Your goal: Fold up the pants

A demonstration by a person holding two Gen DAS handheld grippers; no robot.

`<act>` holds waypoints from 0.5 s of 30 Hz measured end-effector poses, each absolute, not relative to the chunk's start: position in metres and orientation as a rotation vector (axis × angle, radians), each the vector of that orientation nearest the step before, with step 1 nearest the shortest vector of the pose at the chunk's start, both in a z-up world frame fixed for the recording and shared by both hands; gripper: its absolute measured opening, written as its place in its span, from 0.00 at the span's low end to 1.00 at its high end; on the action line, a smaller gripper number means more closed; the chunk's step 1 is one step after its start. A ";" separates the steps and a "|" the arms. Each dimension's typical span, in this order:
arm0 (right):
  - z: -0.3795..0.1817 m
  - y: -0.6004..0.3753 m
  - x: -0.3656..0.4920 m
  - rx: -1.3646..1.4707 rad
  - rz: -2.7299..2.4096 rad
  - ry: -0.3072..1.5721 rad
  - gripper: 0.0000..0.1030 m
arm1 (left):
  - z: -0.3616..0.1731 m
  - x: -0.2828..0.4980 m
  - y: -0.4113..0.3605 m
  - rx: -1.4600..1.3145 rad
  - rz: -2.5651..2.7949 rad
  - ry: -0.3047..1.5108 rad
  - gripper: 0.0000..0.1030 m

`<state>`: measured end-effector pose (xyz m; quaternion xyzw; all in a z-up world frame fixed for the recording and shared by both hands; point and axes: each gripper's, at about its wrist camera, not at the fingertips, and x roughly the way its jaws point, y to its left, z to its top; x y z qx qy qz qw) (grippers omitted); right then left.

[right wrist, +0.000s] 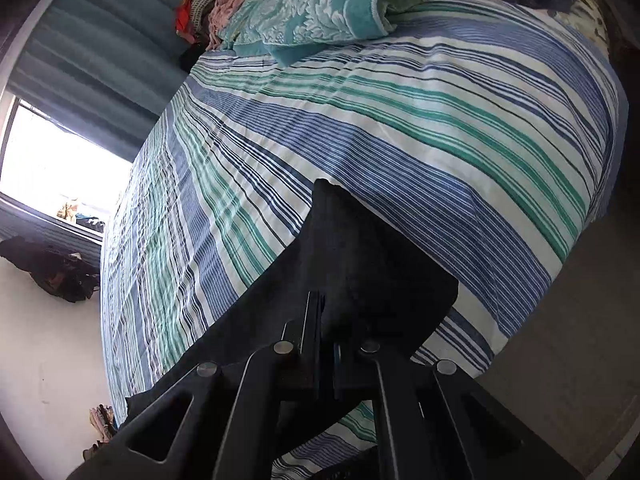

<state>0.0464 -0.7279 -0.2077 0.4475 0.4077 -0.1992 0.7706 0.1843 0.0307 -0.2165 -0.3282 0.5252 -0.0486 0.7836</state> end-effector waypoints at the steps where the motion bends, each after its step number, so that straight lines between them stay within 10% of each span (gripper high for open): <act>1: -0.209 -0.729 0.046 0.973 -0.441 0.893 0.04 | -0.214 0.184 0.028 -0.690 -0.108 1.135 0.06; 15: -0.222 -0.727 0.062 0.765 -0.462 1.134 0.04 | -0.227 0.188 0.016 -0.580 -0.094 1.241 0.06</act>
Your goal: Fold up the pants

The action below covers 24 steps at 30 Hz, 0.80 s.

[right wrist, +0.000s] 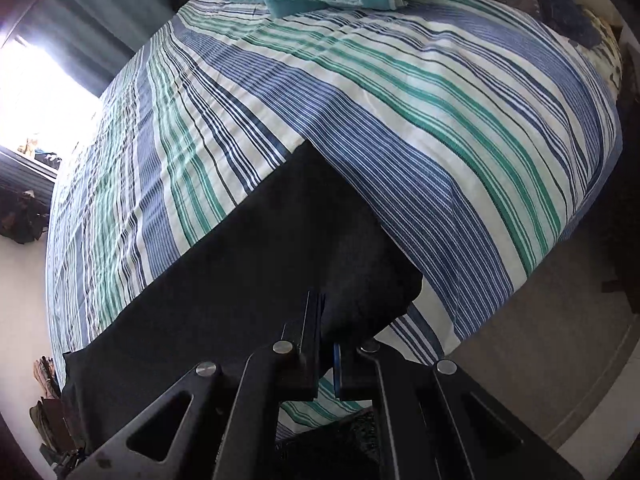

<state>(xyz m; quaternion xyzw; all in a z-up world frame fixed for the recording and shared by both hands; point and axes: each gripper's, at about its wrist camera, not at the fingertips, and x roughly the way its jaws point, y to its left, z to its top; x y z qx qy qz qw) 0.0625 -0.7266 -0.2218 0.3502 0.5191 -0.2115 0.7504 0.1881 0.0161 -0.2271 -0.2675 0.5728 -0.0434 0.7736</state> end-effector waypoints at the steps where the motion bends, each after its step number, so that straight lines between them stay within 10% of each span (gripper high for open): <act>1: -0.222 -0.728 0.063 0.764 -0.464 1.134 0.04 | -0.228 0.188 0.016 -0.574 -0.094 1.242 0.06; 12: -0.215 -0.716 0.072 0.644 -0.486 1.157 0.06 | -0.224 0.183 0.001 -0.480 -0.054 1.247 0.08; 19: -0.204 -0.735 0.049 0.713 -0.528 1.077 0.46 | -0.202 0.166 0.011 -0.477 -0.030 1.264 0.45; 24: -0.154 -0.737 0.031 0.537 -0.645 0.928 0.48 | -0.165 0.137 0.025 -0.451 -0.011 1.176 0.55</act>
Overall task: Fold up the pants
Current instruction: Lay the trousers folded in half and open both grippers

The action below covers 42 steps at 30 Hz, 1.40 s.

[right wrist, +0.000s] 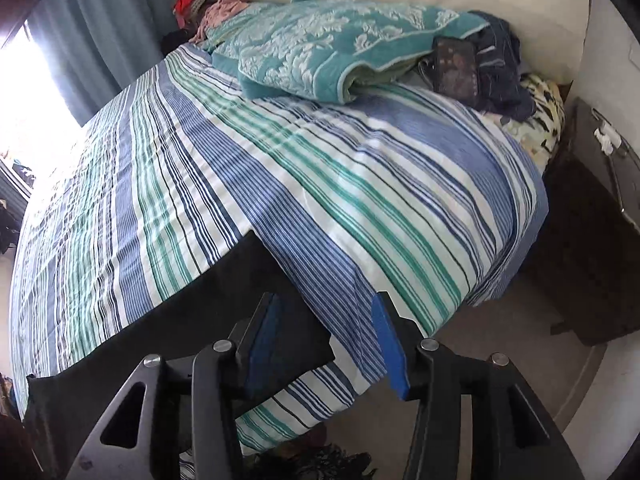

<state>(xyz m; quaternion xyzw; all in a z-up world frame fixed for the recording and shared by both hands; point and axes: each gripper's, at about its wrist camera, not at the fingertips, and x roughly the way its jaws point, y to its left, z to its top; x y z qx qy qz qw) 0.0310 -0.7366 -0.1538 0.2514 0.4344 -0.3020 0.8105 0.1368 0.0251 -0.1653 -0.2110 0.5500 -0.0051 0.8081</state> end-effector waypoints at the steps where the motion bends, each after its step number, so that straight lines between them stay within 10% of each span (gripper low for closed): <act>1: -0.148 -0.735 0.035 0.539 -0.604 0.907 0.48 | -0.157 0.138 0.024 -0.430 -0.027 1.125 0.60; 4: -0.151 -0.721 0.064 0.549 -0.464 0.914 0.48 | -0.149 0.169 0.012 -0.328 -0.107 1.014 0.81; 8: -0.168 -0.689 0.088 0.667 -0.389 0.872 0.48 | -0.179 0.238 -0.009 -0.163 -0.169 0.958 0.81; 14: -0.181 -0.653 0.079 0.771 -0.285 0.834 0.56 | -0.246 0.290 0.036 -0.113 0.060 1.032 0.10; 30: -0.206 -0.751 0.076 0.497 -0.221 1.219 0.50 | -0.250 0.268 0.029 -0.036 0.050 0.929 0.09; 33: -0.214 -0.737 0.082 0.317 -0.319 1.288 0.33 | -0.250 0.267 0.026 -0.025 0.036 0.925 0.15; 42: -0.177 -0.737 0.106 0.383 -0.270 1.075 0.32 | -0.249 0.260 -0.005 0.069 -0.051 0.923 0.78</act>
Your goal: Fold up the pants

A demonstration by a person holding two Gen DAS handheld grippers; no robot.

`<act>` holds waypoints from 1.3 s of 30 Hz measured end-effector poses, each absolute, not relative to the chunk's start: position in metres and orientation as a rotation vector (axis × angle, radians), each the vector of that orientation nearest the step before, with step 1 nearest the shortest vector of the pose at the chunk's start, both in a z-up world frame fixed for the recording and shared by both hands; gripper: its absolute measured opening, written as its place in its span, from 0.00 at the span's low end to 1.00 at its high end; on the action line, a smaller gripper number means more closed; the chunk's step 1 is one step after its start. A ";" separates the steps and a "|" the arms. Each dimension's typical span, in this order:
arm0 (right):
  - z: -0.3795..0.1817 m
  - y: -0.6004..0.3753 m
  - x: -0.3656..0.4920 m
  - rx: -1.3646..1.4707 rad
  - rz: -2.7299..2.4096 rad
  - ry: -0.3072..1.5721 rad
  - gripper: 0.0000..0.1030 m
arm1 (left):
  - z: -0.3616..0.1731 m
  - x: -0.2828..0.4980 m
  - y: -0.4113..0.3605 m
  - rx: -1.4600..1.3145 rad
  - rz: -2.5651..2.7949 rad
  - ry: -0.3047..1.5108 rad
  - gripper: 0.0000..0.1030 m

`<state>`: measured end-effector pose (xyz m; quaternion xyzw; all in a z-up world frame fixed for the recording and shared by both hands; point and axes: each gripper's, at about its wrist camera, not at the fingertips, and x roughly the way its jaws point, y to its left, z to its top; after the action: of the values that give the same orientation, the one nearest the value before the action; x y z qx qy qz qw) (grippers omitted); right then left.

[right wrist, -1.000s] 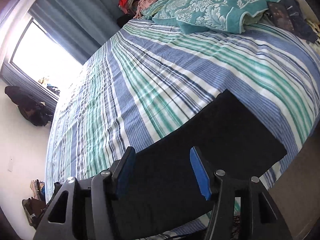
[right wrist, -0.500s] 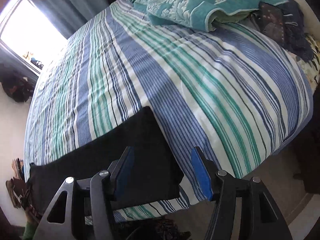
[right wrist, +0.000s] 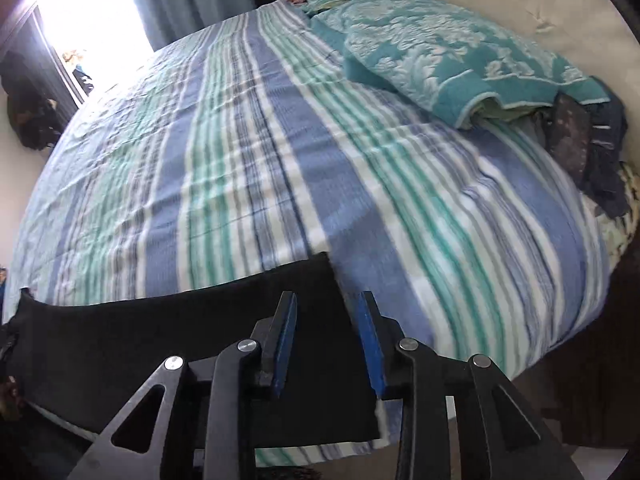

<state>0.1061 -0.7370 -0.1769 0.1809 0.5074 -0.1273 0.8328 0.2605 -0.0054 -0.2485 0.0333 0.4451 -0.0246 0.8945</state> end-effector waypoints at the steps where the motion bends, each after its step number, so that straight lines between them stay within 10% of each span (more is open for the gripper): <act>1: -0.186 -0.731 0.117 0.415 -0.219 1.111 0.32 | -0.249 0.260 -0.007 0.077 -0.048 0.923 0.79; 23: -0.211 -0.698 0.067 0.510 0.005 1.187 0.56 | -0.249 0.257 -0.007 0.101 0.042 0.947 0.94; 24: -0.226 -0.705 0.065 0.553 -0.023 1.230 0.52 | -0.249 0.257 -0.006 0.101 0.040 0.947 0.94; 27: -0.246 -0.741 0.051 0.633 -0.214 1.220 0.00 | -0.249 0.255 -0.005 0.105 0.032 0.951 0.94; 30: -0.228 -0.769 0.027 0.747 -0.362 1.044 0.00 | -0.250 0.252 -0.002 0.110 0.044 0.953 0.95; 33: -0.200 -0.760 0.029 0.517 -0.528 1.050 0.42 | -0.251 0.254 -0.001 0.101 0.059 0.958 0.96; 39: -0.195 -0.767 0.030 0.608 -0.402 1.003 0.46 | -0.243 0.247 -0.005 0.057 0.049 0.978 0.96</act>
<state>0.0298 -0.7667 -0.1952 0.2847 0.4699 -0.1883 0.8141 0.2475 -0.0050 -0.2428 0.0276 0.4695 0.0236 0.8822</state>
